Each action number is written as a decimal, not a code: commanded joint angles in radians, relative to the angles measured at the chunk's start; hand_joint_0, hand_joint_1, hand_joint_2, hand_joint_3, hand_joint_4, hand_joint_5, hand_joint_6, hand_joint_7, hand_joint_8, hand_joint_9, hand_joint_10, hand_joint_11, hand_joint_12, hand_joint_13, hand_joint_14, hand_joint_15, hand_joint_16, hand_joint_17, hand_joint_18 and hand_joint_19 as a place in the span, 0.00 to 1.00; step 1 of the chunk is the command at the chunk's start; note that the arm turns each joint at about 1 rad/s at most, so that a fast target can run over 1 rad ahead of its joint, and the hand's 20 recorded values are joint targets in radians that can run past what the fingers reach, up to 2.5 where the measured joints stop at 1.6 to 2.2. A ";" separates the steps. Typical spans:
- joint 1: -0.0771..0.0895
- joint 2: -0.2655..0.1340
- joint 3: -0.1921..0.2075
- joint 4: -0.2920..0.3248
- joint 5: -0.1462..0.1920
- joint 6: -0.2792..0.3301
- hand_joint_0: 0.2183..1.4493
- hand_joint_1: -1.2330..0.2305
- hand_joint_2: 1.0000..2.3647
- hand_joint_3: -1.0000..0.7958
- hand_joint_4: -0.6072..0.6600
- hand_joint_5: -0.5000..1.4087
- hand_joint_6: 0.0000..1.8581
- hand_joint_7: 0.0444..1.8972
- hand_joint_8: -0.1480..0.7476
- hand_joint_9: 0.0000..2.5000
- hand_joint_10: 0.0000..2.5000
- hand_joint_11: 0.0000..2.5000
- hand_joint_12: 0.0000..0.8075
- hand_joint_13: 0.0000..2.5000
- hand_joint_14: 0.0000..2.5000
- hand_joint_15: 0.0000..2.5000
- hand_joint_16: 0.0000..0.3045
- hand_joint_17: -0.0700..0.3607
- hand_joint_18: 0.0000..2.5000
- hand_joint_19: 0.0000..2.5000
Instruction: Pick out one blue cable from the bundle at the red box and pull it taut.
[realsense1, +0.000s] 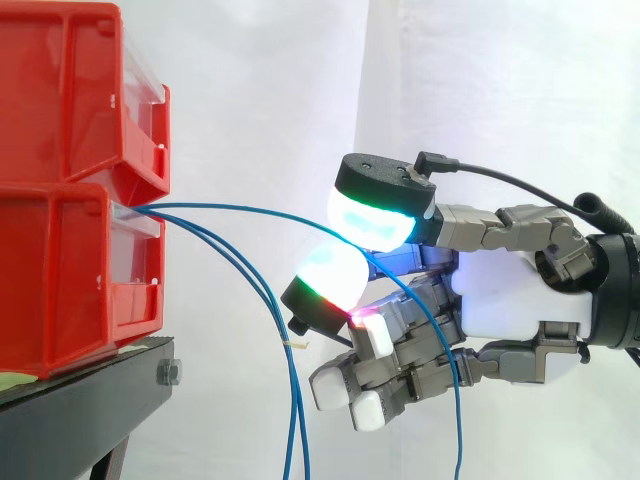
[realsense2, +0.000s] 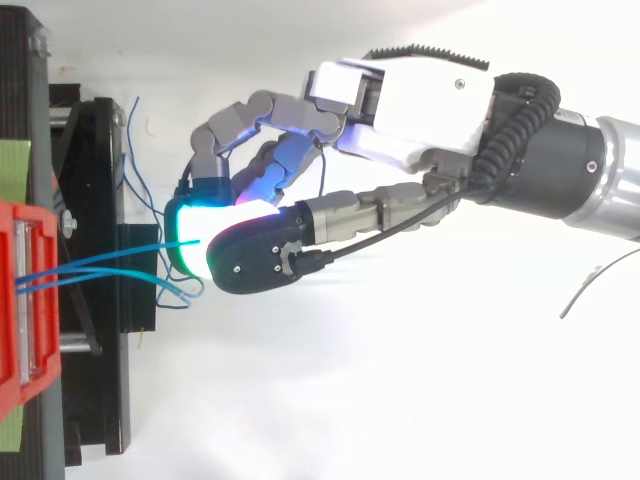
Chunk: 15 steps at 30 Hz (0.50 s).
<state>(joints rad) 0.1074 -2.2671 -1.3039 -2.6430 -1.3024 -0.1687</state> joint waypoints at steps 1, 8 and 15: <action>0.000 0.000 0.000 0.000 0.000 0.000 0.30 0.35 0.01 0.46 0.60 0.17 0.46 0.59 0.48 0.38 0.01 0.30 0.46 0.30 0.01 0.19 0.21 0.50 0.23 0.28; 0.000 0.000 0.000 0.000 0.000 0.000 0.32 0.33 0.02 0.49 0.54 0.17 0.46 0.58 0.48 0.37 0.01 0.30 0.45 0.30 0.01 0.19 0.21 0.49 0.23 0.28; 0.000 0.000 0.000 -0.003 0.005 0.003 0.34 0.29 0.02 0.52 0.45 0.17 0.47 0.58 0.47 0.37 0.01 0.30 0.44 0.30 0.01 0.19 0.21 0.49 0.23 0.27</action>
<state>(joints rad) 0.1076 -2.2672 -1.3037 -2.6438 -1.2989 -0.1668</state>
